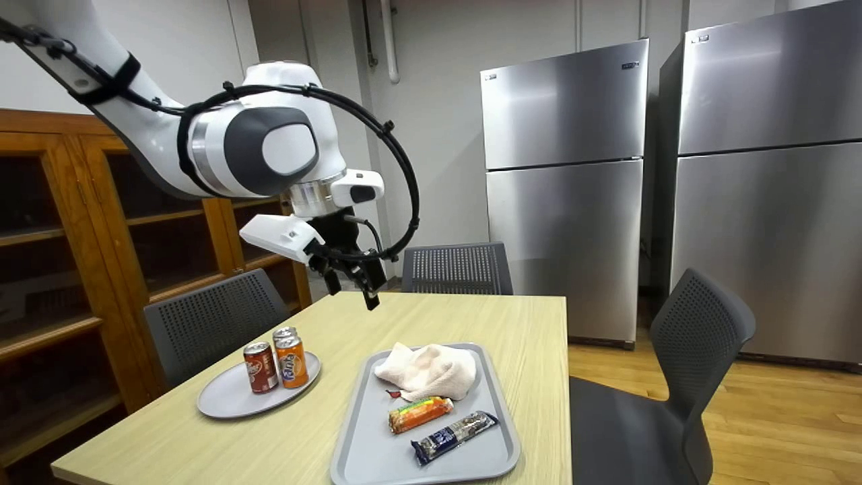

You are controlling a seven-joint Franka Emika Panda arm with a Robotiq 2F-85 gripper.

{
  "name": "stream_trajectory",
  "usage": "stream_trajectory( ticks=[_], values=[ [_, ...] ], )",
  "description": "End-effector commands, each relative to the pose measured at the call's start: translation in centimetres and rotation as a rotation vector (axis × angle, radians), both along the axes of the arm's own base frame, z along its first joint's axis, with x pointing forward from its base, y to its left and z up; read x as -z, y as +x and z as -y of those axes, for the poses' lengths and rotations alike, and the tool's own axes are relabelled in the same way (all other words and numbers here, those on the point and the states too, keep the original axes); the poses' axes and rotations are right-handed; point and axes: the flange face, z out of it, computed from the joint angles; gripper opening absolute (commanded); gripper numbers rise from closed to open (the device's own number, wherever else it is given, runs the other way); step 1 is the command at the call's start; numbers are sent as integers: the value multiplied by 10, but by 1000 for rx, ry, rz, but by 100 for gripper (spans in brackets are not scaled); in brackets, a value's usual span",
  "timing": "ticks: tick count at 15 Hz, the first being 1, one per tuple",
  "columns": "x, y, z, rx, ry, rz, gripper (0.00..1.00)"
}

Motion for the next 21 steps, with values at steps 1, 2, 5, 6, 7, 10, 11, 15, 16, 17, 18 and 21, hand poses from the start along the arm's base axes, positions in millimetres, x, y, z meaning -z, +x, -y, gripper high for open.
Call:
stream_trajectory(
  ticks=[1, 2, 5, 6, 7, 10, 11, 15, 16, 17, 18, 21],
  values=[
    [22, 22, 1, 42, -8, -19, 100],
    [29, 26, 1, 46, -10, -25, 100],
    [48, 40, 2, 57, -14, -50, 100],
    [54, 44, 2, 61, -15, -57, 100],
    [61, 49, 2, 65, -18, -65, 100],
    [82, 64, 2, 72, -36, -87, 100],
    [88, 69, 1, 75, -44, -94, 100],
    [114, 90, 4, 89, -88, -117, 100],
    [119, 95, 5, 93, -99, -123, 100],
    [124, 100, 6, 98, -108, -126, 100],
    [129, 105, 7, 105, -117, -129, 100],
    [141, 118, 8, 122, -137, -137, 100]
  ],
)
